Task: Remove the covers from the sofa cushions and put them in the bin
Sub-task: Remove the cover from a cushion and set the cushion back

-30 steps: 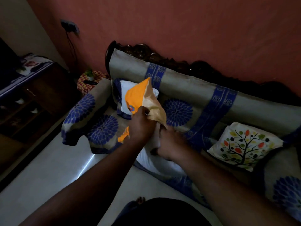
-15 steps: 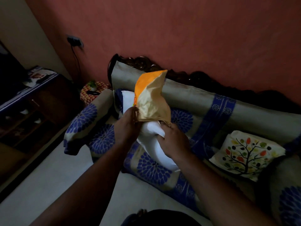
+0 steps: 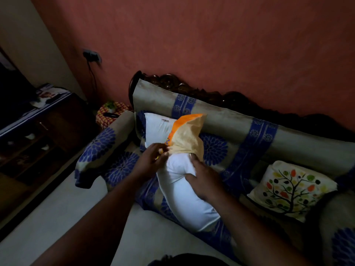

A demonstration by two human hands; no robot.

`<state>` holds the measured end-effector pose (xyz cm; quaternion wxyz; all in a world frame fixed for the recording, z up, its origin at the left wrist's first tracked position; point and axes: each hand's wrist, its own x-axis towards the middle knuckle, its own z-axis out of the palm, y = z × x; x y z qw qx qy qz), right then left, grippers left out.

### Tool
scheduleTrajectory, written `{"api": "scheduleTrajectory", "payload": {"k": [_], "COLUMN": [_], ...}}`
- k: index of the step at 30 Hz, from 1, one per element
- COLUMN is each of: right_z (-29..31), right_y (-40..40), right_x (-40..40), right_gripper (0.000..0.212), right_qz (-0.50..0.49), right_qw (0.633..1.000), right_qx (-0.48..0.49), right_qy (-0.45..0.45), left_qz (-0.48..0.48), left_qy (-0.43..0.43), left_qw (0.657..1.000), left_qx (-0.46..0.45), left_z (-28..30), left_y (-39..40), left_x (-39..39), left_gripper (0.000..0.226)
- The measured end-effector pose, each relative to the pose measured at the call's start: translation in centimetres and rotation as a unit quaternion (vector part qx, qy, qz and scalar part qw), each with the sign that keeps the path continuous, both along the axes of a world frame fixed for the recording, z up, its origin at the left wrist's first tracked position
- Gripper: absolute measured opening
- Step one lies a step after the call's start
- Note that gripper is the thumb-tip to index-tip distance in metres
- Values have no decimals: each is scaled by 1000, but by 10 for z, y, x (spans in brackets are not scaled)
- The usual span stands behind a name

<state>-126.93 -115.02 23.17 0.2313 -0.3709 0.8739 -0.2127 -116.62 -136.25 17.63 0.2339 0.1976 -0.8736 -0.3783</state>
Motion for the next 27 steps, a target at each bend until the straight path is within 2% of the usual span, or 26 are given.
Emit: {"api": "scheduleTrajectory", "payload": {"k": [3, 7, 11, 15, 16, 18, 21, 23, 25, 27], "right_z": [4, 8, 10, 6, 3, -2, -11, -18, -21, -27], "right_y": [2, 0, -6, -13, -14, -16, -15, -12, -7, -3], "right_x": [-15, -20, -14, 3, 2, -11, -33, -42, -44, -48], "right_gripper": [77, 84, 105, 132, 128, 106, 64, 42, 39, 45], "right_qz": [-42, -17, -12, -42, -60, -121, -144, -179, -235, -225], "right_qw": [997, 998, 998, 998, 998, 992, 986, 979, 967, 969], "right_qx": [-38, -29, 69, 40, 28, 20, 84, 95, 86, 79], "right_qy": [-45, -48, 3, -1, -6, -19, -6, 7, -36, -67], "left_qz": [27, 46, 101, 109, 106, 82, 35, -7, -55, -43], "left_qy": [-27, -32, -52, -65, -75, -102, -191, -199, -191, -189], "left_qw": [999, 997, 992, 991, 990, 989, 974, 978, 980, 981], "left_qx": [-33, -55, -55, -31, -44, -76, -121, -68, -6, -6], "left_z": [-12, 0, 13, 22, 26, 33, 43, 44, 45, 42], "left_y": [-1, 4, 19, 41, 44, 48, 65, 98, 133, 138], "left_x": [5, -12, -34, -47, -47, -43, -27, -21, -16, -17], "left_gripper": [27, 26, 23, 15, 11, 13, 38, 49, 49, 45]}}
